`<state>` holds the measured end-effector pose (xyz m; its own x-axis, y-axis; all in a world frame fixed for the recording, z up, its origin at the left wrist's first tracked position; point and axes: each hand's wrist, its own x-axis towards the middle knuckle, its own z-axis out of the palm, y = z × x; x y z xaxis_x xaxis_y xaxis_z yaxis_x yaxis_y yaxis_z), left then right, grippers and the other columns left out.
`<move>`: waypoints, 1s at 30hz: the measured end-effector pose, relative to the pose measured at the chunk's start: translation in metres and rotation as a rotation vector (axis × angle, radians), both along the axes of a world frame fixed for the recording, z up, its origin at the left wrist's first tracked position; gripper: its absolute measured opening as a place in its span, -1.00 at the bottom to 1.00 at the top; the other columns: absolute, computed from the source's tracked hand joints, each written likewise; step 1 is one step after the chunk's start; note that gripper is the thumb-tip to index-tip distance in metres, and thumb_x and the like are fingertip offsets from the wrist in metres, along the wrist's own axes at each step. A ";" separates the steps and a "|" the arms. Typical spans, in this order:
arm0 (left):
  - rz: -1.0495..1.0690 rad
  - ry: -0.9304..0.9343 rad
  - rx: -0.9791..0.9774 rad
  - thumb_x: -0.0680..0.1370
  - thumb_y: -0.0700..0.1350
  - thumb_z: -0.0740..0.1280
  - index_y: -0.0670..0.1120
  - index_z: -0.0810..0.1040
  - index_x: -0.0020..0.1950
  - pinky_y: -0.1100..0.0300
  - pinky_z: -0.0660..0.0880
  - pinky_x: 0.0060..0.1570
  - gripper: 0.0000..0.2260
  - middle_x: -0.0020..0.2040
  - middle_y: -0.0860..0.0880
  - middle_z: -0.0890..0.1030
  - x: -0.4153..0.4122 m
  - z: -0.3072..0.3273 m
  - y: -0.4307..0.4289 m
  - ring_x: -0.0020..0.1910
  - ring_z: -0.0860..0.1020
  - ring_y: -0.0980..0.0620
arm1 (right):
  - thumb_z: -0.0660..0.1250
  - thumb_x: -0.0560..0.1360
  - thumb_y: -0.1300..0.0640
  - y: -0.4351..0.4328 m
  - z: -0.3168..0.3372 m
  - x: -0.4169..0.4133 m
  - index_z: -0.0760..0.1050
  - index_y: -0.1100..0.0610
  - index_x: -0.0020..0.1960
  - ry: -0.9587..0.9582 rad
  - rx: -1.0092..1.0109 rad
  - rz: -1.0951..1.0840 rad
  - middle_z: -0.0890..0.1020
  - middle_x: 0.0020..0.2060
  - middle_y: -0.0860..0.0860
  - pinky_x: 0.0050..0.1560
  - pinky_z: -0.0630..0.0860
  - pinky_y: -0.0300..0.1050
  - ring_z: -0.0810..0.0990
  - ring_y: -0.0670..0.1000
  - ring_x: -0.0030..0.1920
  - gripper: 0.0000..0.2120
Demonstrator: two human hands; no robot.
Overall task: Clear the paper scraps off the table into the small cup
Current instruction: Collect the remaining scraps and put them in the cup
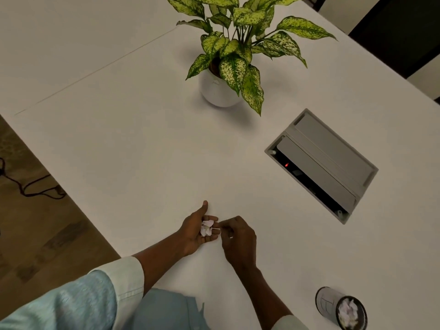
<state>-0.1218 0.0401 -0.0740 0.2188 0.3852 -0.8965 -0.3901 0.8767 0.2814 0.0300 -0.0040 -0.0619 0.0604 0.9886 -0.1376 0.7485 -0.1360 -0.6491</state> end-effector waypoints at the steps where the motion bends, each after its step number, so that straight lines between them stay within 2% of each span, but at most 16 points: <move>1: 0.010 -0.030 -0.007 0.59 0.26 0.32 -0.36 0.59 0.24 -0.03 0.67 -0.08 -0.35 -0.05 -0.22 0.69 0.005 0.005 -0.002 -0.14 0.70 -0.16 | 0.45 0.47 0.21 -0.007 0.005 -0.002 0.66 -0.08 -0.06 0.020 -0.009 -0.010 0.63 -0.16 -0.20 -0.19 0.59 -0.17 0.60 -0.14 -0.16 -0.82; 3: 0.014 -0.073 -0.007 0.63 0.20 0.30 -0.36 0.59 0.21 0.01 0.67 -0.22 -0.42 -0.22 -0.17 0.68 0.013 0.016 -0.007 -0.30 0.69 -0.11 | 0.45 0.49 0.18 -0.018 0.014 -0.005 0.67 -0.09 -0.03 0.021 -0.006 -0.030 0.67 -0.16 -0.21 -0.15 0.59 -0.14 0.61 -0.15 -0.12 -0.83; 5: 0.006 -0.080 0.000 0.66 0.14 0.28 -0.32 0.61 0.11 0.00 0.65 -0.22 -0.52 -0.35 -0.11 0.62 0.022 0.022 -0.012 -0.43 0.64 -0.04 | 0.44 0.49 0.23 -0.028 0.024 -0.005 0.69 -0.07 0.00 0.016 0.037 -0.057 0.69 -0.15 -0.19 -0.11 0.59 -0.15 0.61 -0.15 -0.10 -0.78; 8: 0.024 -0.077 0.001 0.69 0.06 0.24 -0.28 0.59 -0.02 -0.05 0.62 0.04 -0.61 -0.40 -0.11 0.62 0.035 0.028 -0.018 -0.41 0.63 -0.04 | 0.39 0.48 0.35 -0.041 0.043 0.002 0.71 0.01 0.03 0.060 0.161 -0.182 0.72 -0.09 -0.17 -0.01 0.56 -0.23 0.63 -0.16 -0.02 -0.71; 9: 0.016 -0.071 0.015 0.71 0.04 0.23 -0.28 0.58 -0.03 -0.02 0.61 0.03 -0.61 -0.41 -0.11 0.63 0.039 0.032 -0.020 -0.39 0.64 -0.05 | 0.38 0.49 0.37 -0.046 0.050 0.005 0.70 0.02 0.02 0.088 0.189 -0.268 0.71 -0.08 -0.17 0.01 0.56 -0.25 0.63 -0.17 -0.01 -0.71; 11: -0.012 -0.046 0.071 0.71 0.02 0.22 -0.28 0.60 -0.03 0.07 0.66 -0.16 -0.62 -0.33 -0.15 0.67 0.047 0.043 -0.024 -0.33 0.64 -0.10 | 0.41 0.53 0.32 -0.058 0.064 0.010 0.70 0.02 0.04 0.228 0.161 -0.522 0.72 -0.07 -0.17 0.02 0.59 -0.24 0.66 -0.17 0.00 -0.76; 13: -0.027 -0.050 0.169 0.71 0.01 0.22 -0.27 0.62 -0.07 0.10 0.65 -0.25 -0.61 -0.26 -0.20 0.68 0.057 0.064 -0.028 -0.30 0.64 -0.12 | 0.43 0.54 0.26 -0.068 0.075 0.015 0.70 0.03 0.06 0.517 0.036 -0.825 0.75 -0.06 -0.10 0.08 0.61 -0.15 0.70 -0.13 0.01 -0.82; 15: -0.057 -0.067 0.285 0.72 -0.01 0.21 -0.26 0.62 -0.13 0.07 0.61 -0.18 -0.60 -0.23 -0.23 0.65 0.070 0.089 -0.033 -0.31 0.63 -0.11 | 0.37 0.58 0.24 -0.073 0.083 0.022 0.68 0.17 0.11 0.959 -0.091 -1.059 0.75 0.00 0.10 0.18 0.60 0.00 0.73 0.05 0.05 -0.85; 18: -0.169 -0.007 0.471 0.68 0.05 0.28 -0.32 0.65 -0.10 0.17 0.58 -0.22 -0.55 -0.18 -0.27 0.68 0.086 0.128 -0.045 -0.25 0.66 -0.10 | 0.28 0.65 0.11 -0.081 0.096 0.026 0.62 0.29 0.18 1.537 -0.217 -1.185 0.70 0.12 0.26 0.33 0.51 0.13 0.68 0.20 0.17 -0.72; 20: -0.267 0.050 0.609 0.64 0.12 0.33 -0.33 0.67 -0.09 0.22 0.57 -0.22 -0.52 -0.19 -0.24 0.71 0.093 0.147 -0.059 -0.24 0.68 -0.05 | 0.25 0.65 0.08 -0.085 0.102 0.025 0.62 0.24 0.20 1.764 -0.245 -1.209 0.70 0.12 0.22 0.27 0.55 0.13 0.66 0.18 0.19 -0.71; 22: -0.345 0.112 0.784 0.63 0.10 0.36 -0.26 0.69 -0.14 0.20 0.56 -0.17 -0.58 -0.21 -0.20 0.72 0.099 0.159 -0.073 -0.24 0.68 -0.02 | 0.27 0.63 0.09 -0.088 0.108 0.021 0.60 0.20 0.21 1.952 -0.217 -1.186 0.70 0.02 0.15 0.08 0.65 0.05 0.67 0.10 0.12 -0.74; 23: -0.376 0.144 0.878 0.63 0.07 0.38 -0.22 0.69 -0.18 0.16 0.57 -0.13 -0.61 -0.24 -0.17 0.71 0.101 0.161 -0.080 -0.24 0.68 -0.01 | 0.33 0.58 0.11 -0.088 0.111 0.019 0.60 0.21 0.15 2.081 -0.187 -1.137 0.69 -0.05 0.13 0.03 0.66 0.00 0.68 0.07 0.06 -0.78; 25: -0.421 0.194 1.011 0.62 0.05 0.40 -0.13 0.68 -0.25 0.03 0.58 0.03 -0.66 -0.30 -0.08 0.69 0.106 0.162 -0.091 -0.25 0.68 -0.02 | 0.54 0.41 0.16 -0.090 0.116 0.015 0.66 0.25 0.01 2.249 -0.112 -0.977 0.69 -0.11 0.13 0.15 0.61 -0.02 0.72 0.07 -0.01 -0.77; 27: -0.481 0.237 1.064 0.60 0.10 0.42 -0.02 0.65 -0.30 -0.09 0.54 0.19 -0.68 -0.35 0.03 0.66 0.109 0.159 -0.099 -0.26 0.68 0.00 | 0.70 0.23 0.15 -0.095 0.115 0.016 0.69 0.30 0.04 2.182 -0.101 -0.844 0.70 0.08 0.22 0.42 0.39 0.05 0.70 0.17 0.16 -0.55; 28: -0.515 0.247 1.084 0.59 0.11 0.42 0.03 0.63 -0.32 -0.09 0.53 0.18 -0.69 -0.37 0.08 0.65 0.109 0.158 -0.102 -0.27 0.66 0.03 | 0.73 0.20 0.11 -0.098 0.111 0.018 0.69 0.30 0.08 2.130 -0.115 -0.806 0.66 0.18 0.25 0.48 0.33 0.08 0.65 0.19 0.24 -0.47; 30: -0.562 0.269 1.138 0.58 0.12 0.43 0.07 0.58 -0.33 0.04 0.51 0.03 -0.69 -0.38 0.13 0.61 0.110 0.155 -0.107 -0.29 0.62 0.07 | 0.73 0.22 0.06 -0.103 0.102 0.022 0.66 0.29 0.14 2.105 -0.114 -0.780 0.63 0.23 0.25 0.51 0.31 0.11 0.61 0.20 0.29 -0.41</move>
<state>-0.0119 -0.0671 0.0812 0.4632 0.8700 -0.1689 0.1357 0.1187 0.9836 0.0522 -0.1073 0.0403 0.0490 0.8371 -0.5449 -0.9845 -0.0515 -0.1678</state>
